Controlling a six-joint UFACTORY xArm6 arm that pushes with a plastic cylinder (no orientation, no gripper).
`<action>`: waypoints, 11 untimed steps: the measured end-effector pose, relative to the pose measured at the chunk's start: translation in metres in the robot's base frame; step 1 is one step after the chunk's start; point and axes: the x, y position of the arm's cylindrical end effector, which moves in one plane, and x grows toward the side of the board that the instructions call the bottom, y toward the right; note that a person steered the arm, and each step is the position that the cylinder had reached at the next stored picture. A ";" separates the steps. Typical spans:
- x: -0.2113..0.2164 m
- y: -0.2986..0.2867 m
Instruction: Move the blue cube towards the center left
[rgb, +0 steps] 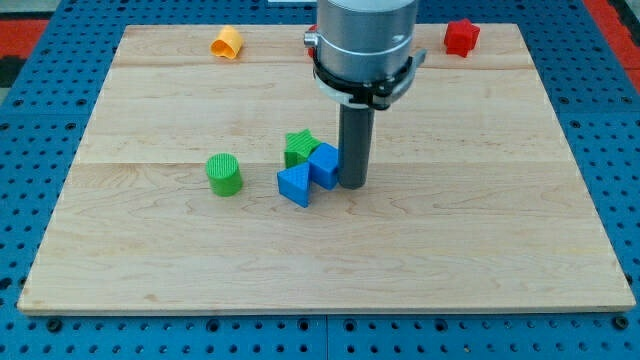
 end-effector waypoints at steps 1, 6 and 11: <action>-0.036 -0.003; -0.059 -0.233; -0.040 -0.234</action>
